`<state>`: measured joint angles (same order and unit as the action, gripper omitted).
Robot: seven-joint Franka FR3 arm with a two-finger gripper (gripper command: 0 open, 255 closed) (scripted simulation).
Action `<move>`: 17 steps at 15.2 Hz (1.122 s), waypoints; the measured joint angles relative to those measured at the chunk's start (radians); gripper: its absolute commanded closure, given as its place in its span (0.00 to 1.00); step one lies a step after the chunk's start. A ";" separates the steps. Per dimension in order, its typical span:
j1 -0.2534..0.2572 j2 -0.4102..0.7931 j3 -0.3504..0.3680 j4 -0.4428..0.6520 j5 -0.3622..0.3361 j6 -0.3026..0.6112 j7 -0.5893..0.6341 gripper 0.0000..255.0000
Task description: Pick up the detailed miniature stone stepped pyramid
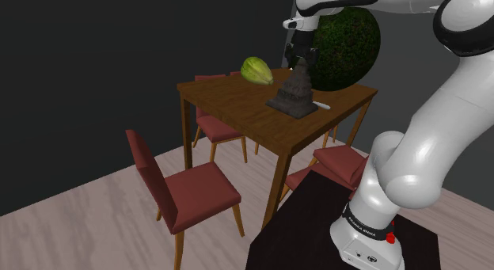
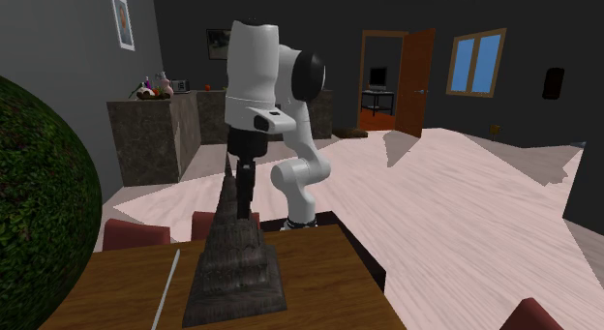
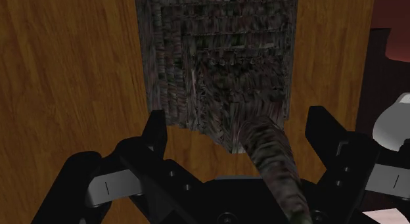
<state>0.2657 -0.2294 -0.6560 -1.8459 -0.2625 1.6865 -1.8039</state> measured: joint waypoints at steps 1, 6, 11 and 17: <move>0.000 0.000 0.000 -0.005 0.000 0.005 0.001 1.00; 0.000 -0.004 0.001 -0.010 -0.001 0.009 0.003 1.00; 0.000 -0.004 0.001 -0.011 -0.001 0.009 0.002 1.00; 0.002 0.017 -0.002 0.070 0.011 -0.057 -0.017 1.00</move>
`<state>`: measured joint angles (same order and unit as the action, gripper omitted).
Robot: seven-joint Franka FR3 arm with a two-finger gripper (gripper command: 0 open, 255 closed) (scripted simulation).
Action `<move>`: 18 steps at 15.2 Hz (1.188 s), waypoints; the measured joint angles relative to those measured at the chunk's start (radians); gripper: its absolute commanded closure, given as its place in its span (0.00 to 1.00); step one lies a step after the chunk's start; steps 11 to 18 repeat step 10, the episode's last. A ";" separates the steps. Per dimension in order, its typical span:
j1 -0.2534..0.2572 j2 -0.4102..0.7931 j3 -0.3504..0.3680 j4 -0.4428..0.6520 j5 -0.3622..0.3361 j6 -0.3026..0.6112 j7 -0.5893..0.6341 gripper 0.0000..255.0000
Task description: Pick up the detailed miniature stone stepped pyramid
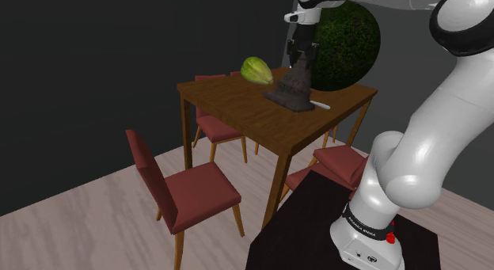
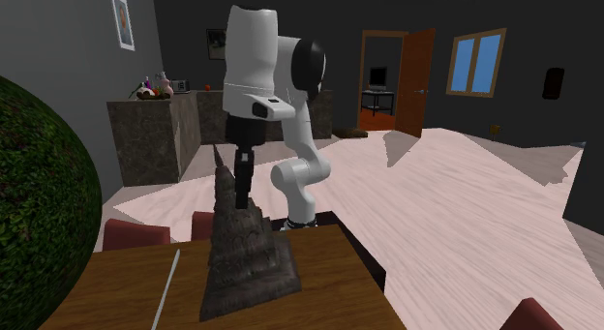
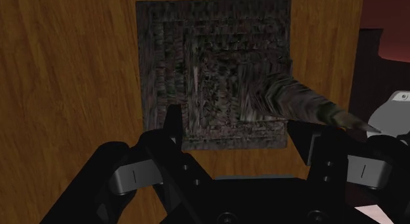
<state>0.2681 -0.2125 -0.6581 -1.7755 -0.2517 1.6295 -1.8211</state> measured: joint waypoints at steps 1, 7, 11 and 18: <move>0.001 0.004 0.000 0.015 0.003 -0.011 -0.002 1.00; 0.005 0.029 0.000 0.116 0.017 -0.090 -0.020 1.00; 0.006 0.044 -0.004 0.165 0.026 -0.125 -0.032 1.00; 0.006 0.044 -0.004 0.165 0.026 -0.125 -0.032 1.00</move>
